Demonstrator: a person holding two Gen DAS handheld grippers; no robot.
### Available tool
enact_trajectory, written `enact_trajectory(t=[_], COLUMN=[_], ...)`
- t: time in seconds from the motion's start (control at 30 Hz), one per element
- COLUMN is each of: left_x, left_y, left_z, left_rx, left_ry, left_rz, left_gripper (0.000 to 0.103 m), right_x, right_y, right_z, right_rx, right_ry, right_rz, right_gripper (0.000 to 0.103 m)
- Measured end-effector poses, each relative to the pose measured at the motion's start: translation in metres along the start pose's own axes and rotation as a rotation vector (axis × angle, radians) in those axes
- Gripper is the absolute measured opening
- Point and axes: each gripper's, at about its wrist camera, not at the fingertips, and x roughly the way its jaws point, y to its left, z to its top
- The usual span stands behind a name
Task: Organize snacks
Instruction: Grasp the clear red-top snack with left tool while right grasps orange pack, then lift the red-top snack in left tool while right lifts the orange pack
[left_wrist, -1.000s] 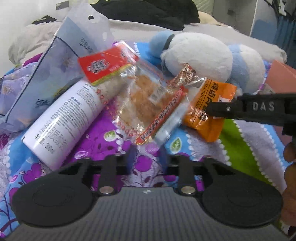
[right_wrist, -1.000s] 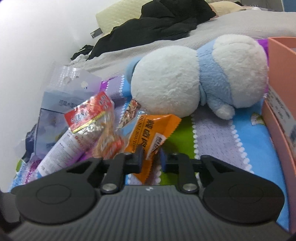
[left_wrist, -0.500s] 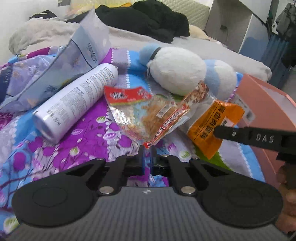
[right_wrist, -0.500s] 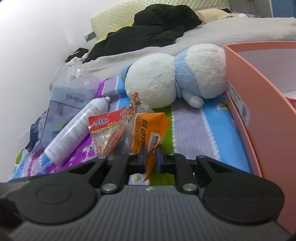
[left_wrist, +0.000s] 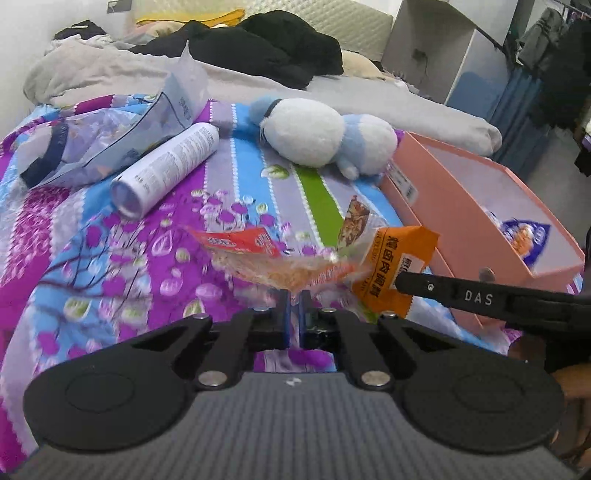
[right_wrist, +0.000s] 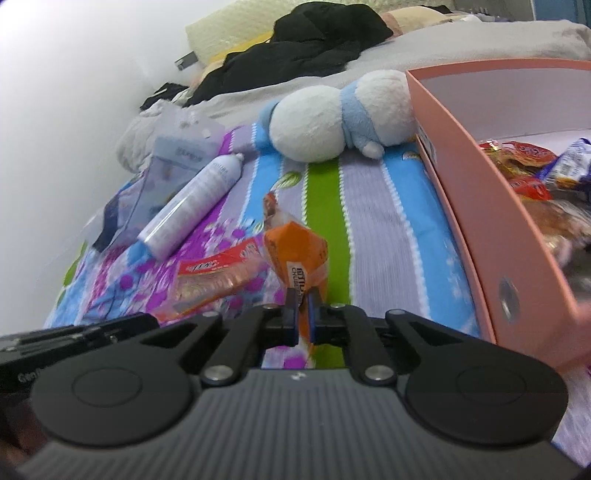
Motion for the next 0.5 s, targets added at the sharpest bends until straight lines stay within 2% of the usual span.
enact_trajectory(t=[0.13,0.27,0.5], left_x=[-0.025,-0.050,-0.079], left_y=[-0.003,-0.015,-0.013], left_z=[-0.013,-0.026,-0.051], left_rx=[-0.011,0.024,-0.047], left_ry=[0.033,0.051,0.065], left_rz=[-0.015,-0.020,-0.020], left_gripper=[0.004,0.004,0.004], right_x=[-0.027,-0.053,-0.087], right_y=[0.004,0.005,0.001], right_z=[-0.018,-0.039,-0.067], right_rx=[-0.003,-0.010,0.013], right_ry=[0.037,0.078,0.133], right_rz=[0.013,0.016,0.004], right_gripper=[0.008,0.008,0.008])
